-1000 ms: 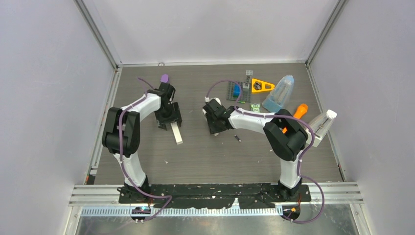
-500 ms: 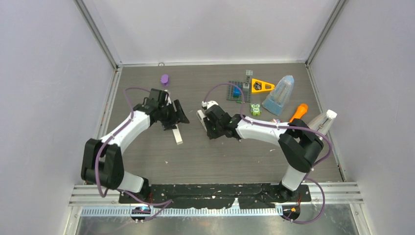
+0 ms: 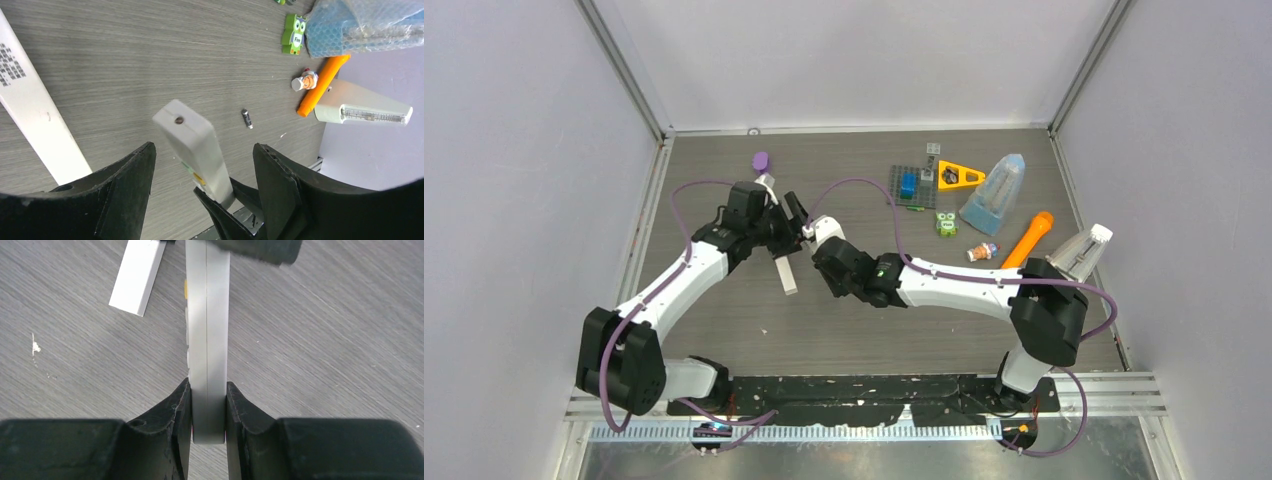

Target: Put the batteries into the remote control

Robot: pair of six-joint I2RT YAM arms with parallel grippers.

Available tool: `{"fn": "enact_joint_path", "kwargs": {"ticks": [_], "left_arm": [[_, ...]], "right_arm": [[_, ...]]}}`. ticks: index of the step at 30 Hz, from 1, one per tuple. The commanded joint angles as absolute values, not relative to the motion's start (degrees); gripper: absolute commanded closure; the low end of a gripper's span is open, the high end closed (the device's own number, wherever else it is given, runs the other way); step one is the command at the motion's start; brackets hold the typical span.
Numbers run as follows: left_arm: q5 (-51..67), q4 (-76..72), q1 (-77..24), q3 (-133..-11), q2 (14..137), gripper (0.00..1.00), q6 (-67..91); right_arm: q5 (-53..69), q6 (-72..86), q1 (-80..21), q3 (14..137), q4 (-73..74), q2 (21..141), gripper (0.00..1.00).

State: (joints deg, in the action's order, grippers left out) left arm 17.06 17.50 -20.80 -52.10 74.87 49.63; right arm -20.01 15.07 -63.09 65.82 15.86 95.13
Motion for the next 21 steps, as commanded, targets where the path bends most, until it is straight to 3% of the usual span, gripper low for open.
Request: {"fn": "enact_joint_path", "kwargs": {"ticks": [1, 9, 13, 16, 21], "left_arm": [[14.39, 18.72, -21.99, -51.5, 74.5, 0.27, 51.27], [14.38, 23.28, -22.85, -54.0, 77.13, 0.31, 54.42], [13.9, 23.91, -22.94, -53.63, 77.52, 0.39, 56.47], [15.14, 22.23, -22.89, -52.53, 77.51, 0.56, 57.79], [16.66, 21.31, -22.86, -52.4, 77.74, 0.98, 58.0]], "right_arm": [[-26.09, 13.54, -64.31, 69.34, 15.94, 92.7, 0.84], [-32.84, 10.09, -67.4, 71.22, 17.25, 94.51, 0.83], [-38.14, 9.27, -68.72, 73.27, 19.18, 96.8, 0.83], [-39.27, 8.99, -69.41, 73.78, 19.76, 97.44, 0.82], [-37.45, 9.81, -69.52, 72.3, 18.83, 95.82, 0.73]]}}
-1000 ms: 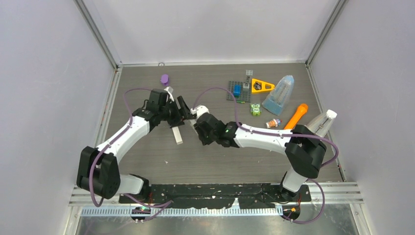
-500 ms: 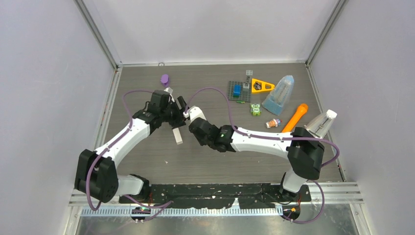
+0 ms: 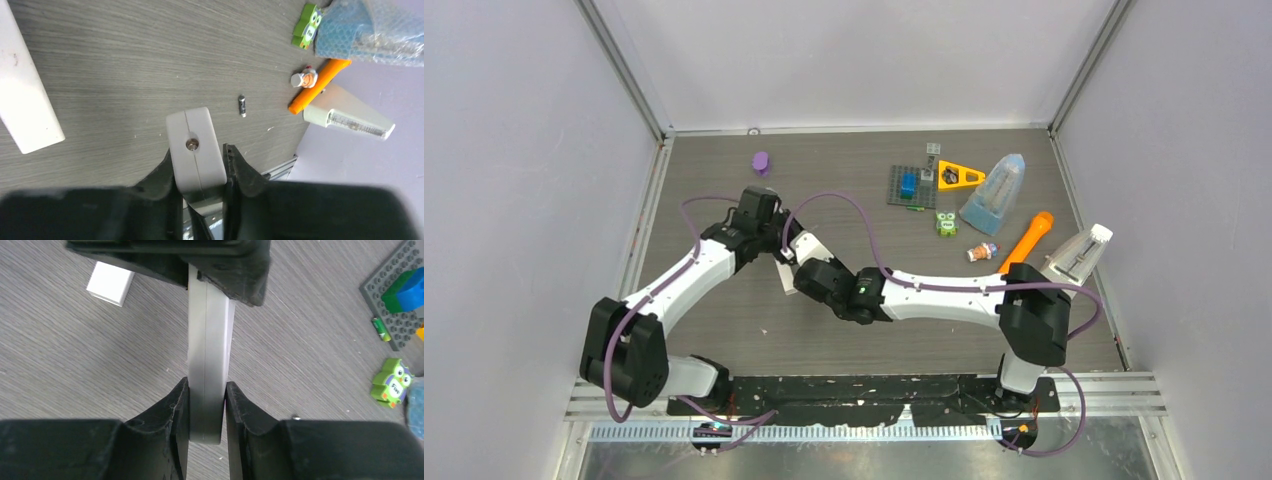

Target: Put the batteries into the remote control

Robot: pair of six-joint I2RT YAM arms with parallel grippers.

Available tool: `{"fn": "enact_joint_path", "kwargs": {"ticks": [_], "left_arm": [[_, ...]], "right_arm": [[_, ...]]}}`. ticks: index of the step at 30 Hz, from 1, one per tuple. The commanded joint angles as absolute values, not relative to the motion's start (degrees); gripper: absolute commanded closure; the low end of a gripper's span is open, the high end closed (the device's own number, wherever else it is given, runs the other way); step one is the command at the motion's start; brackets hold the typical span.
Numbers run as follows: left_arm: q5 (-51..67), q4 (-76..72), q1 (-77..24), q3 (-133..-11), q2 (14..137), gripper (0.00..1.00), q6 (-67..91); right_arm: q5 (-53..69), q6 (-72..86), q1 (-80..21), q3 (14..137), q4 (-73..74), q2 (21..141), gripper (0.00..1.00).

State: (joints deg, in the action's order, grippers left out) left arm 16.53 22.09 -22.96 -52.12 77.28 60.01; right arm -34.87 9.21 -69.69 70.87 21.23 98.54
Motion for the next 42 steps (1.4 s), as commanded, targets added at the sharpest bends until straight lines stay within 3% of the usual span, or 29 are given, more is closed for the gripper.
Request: {"fn": "enact_joint_path", "kwargs": {"ticks": [1, 8, 12, 17, 23, 33, 42], "left_arm": [[16.69, 21.29, -22.85, -52.59, 77.71, 1.0, 57.52], [19.78, 16.34, -22.76, -53.25, 76.94, 1.0, 53.02], [21.76, 11.08, -22.57, -52.62, 74.6, 1.0, 50.64], [24.82, 0.95, -22.42, -50.71, 69.3, 1.0, 50.28], [26.14, -10.19, -22.46, -49.22, 64.08, 1.0, 55.89], [26.47, -27.55, -22.42, -42.81, 59.73, 1.0, 70.17], [24.56, -31.9, -22.42, -39.99, 55.85, 1.0, 75.54]], "right_arm": [[-37.0, 9.87, -69.52, 71.75, 18.38, 94.6, 0.66], [-27.32, 12.04, -68.71, 63.28, 12.89, 82.65, 0.24], [-17.44, 18.71, -65.33, 58.27, 9.18, 74.32, 0.13], [-2.4, 33.97, -55.11, 50.99, 1.14, 66.8, 0.12], [6.04, 52.3, -48.59, 46.14, -9.89, 63.22, 0.12], [5.84, 69.24, -48.08, 41.35, -30.59, 62.6, 0.12], [1.2, 71.88, -48.07, 41.2, -31.04, 62.72, 0.17]]}}
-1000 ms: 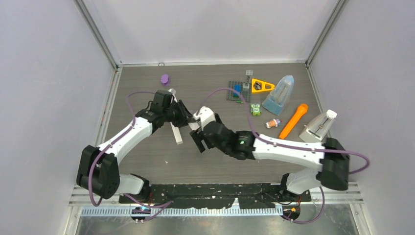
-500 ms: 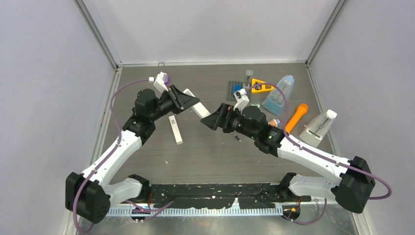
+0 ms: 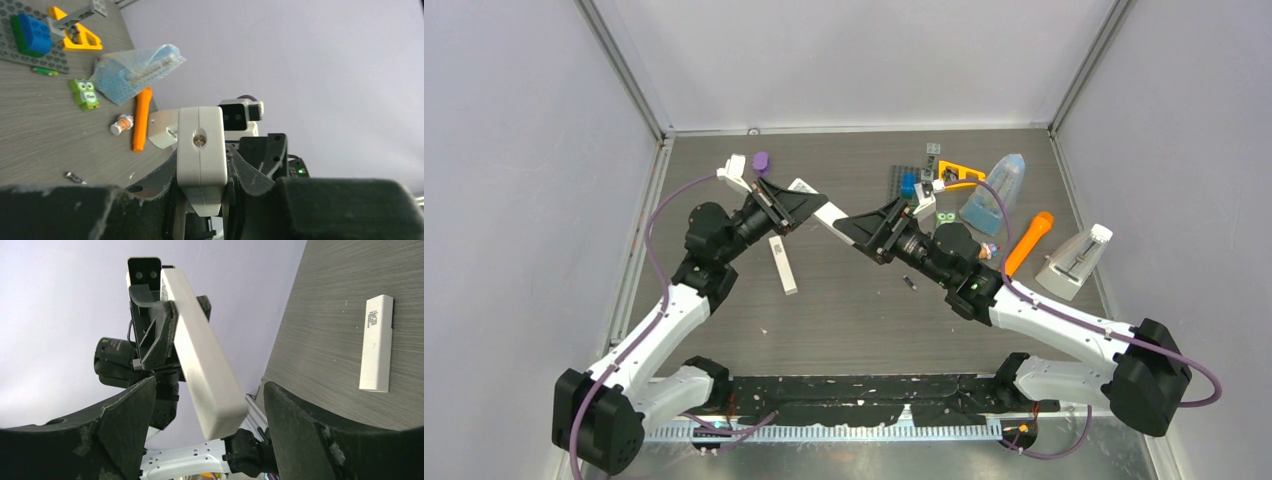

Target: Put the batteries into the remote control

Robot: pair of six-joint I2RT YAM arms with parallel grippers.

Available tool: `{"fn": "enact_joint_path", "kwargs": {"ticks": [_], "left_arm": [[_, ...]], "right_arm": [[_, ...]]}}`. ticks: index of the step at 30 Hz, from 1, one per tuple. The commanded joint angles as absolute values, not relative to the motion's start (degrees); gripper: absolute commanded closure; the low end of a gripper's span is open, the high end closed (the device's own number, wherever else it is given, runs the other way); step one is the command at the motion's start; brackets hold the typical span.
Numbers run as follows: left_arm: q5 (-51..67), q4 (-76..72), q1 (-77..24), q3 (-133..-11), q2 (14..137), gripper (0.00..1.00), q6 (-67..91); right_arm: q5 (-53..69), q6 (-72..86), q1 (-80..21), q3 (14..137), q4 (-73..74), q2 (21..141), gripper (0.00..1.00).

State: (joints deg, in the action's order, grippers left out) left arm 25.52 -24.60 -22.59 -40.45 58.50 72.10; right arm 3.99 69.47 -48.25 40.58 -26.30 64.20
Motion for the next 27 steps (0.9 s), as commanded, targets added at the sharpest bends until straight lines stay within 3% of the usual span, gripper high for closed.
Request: {"fn": "enact_joint_path", "kwargs": {"ticks": [1, 11, 17, 21, 27], "left_arm": [[24.34, -31.97, -22.43, -39.72, 55.54, 1.0, 75.84], [24.06, -32.73, -22.41, -38.77, 54.3, 1.0, 77.33], [24.15, -34.26, -22.47, -38.94, 54.66, 1.0, 79.09], [23.2, -35.15, -22.41, -39.27, 54.37, 1.0, 80.76], [19.36, -33.62, -21.68, -39.4, 52.25, 1.0, 82.23]], "right_arm": [[0.95, 71.89, -48.07, 41.34, -30.73, 63.01, 0.18], [3.3, 72.51, -48.04, 45.23, -28.59, 67.09, 0.31], [4.2, 72.72, -48.03, 44.81, -28.29, 67.76, 0.48], [4.55, 72.82, -47.99, 44.04, -28.82, 67.93, 0.65], [4.5, 74.59, -47.91, 40.55, -32.02, 67.27, 0.77]]}}
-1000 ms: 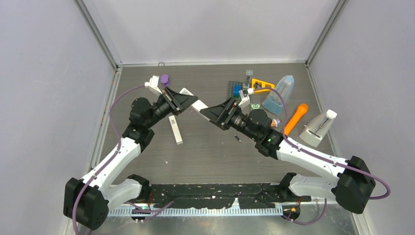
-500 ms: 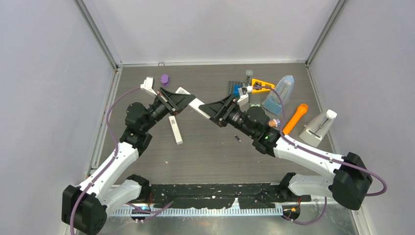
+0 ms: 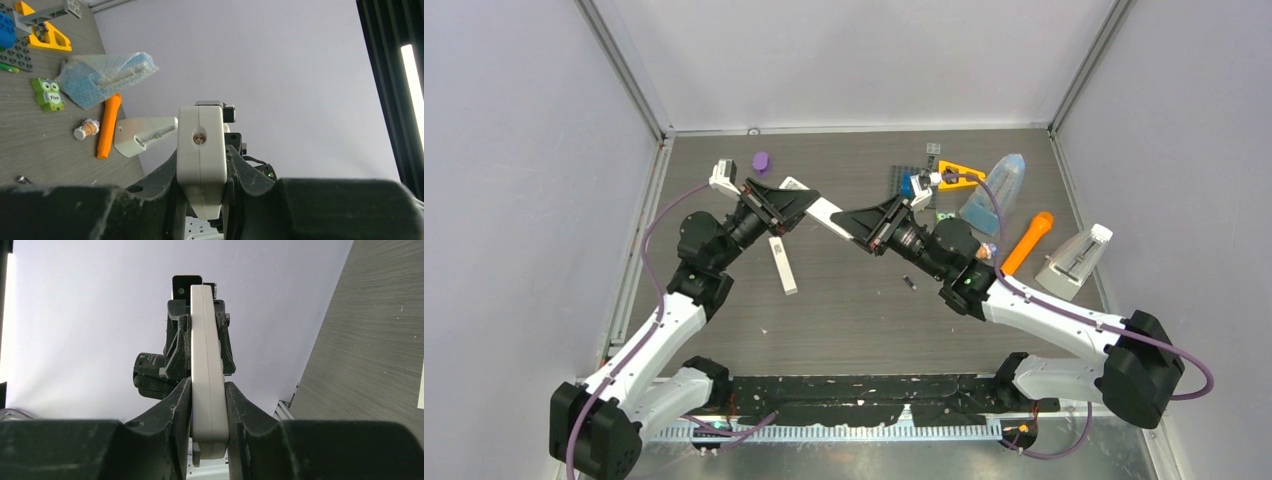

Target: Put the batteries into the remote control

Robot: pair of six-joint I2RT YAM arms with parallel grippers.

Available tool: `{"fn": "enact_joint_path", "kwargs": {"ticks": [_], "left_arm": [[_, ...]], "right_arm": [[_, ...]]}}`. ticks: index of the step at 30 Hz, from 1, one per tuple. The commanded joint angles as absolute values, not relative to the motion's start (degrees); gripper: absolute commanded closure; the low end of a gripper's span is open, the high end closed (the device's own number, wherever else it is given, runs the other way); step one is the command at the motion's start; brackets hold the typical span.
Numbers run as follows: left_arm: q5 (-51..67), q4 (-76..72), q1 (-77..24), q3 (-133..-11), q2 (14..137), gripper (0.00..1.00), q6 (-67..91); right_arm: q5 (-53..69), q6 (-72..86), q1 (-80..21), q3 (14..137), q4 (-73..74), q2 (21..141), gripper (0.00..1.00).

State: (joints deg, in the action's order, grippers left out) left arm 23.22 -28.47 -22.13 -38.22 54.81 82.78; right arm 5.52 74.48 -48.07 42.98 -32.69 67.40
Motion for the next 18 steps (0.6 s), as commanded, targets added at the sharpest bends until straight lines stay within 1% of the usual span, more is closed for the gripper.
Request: {"fn": "enact_joint_path", "kwargs": {"ticks": [1, 2, 4, 6, 7, 8, 9, 11, 13, 15, 18], "left_arm": [[18.78, -33.54, -21.52, -39.26, 51.94, 1.0, 82.72], [18.31, -33.44, -21.31, -39.14, 51.66, 1.0, 82.89], [17.86, -32.96, -21.18, -39.17, 51.38, 1.0, 83.14], [17.44, -31.91, -21.1, -39.27, 51.28, 1.0, 82.85], [17.46, -31.41, -21.09, -39.28, 51.32, 1.0, 82.64], [17.76, -30.59, -21.09, -39.36, 51.54, 1.0, 82.11], [17.94, -29.62, -21.09, -39.52, 51.69, 1.0, 81.76], [19.2, -27.95, -21.09, -40.07, 52.12, 1.0, 81.12], [20.76, -26.27, -21.26, -41.04, 52.63, 1.0, 80.39], [21.61, -24.07, -21.27, -42.28, 52.76, 1.0, 79.42], [21.63, -21.28, -21.27, -42.96, 52.32, 1.0, 77.6]], "right_arm": [[4.31, 74.74, -47.79, 40.27, -32.05, 67.17, 0.79], [4.22, 74.81, -47.71, 39.86, -32.07, 66.98, 0.82], [4.12, 74.87, -47.42, 39.68, -32.16, 66.78, 0.86], [4.06, 74.93, -47.14, 39.71, -32.17, 66.65, 0.86], [4.01, 74.9, -47.04, 39.66, -32.39, 66.64, 0.83], [3.97, 74.71, -46.92, 39.65, -32.54, 66.62, 0.75], [3.96, 74.58, -46.84, 39.68, -32.83, 66.56, 0.63], [3.92, 73.94, -46.6, 40.15, -32.02, 66.42, 0.52], [3.51, 73.41, -46.24, 41.13, -28.41, 66.17, 0.46], [3.26, 72.9, -46.03, 41.44, -26.35, 65.99, 0.42], [3.17, 72.89, -46.05, 41.55, -24.27, 65.84, 0.41]]}}
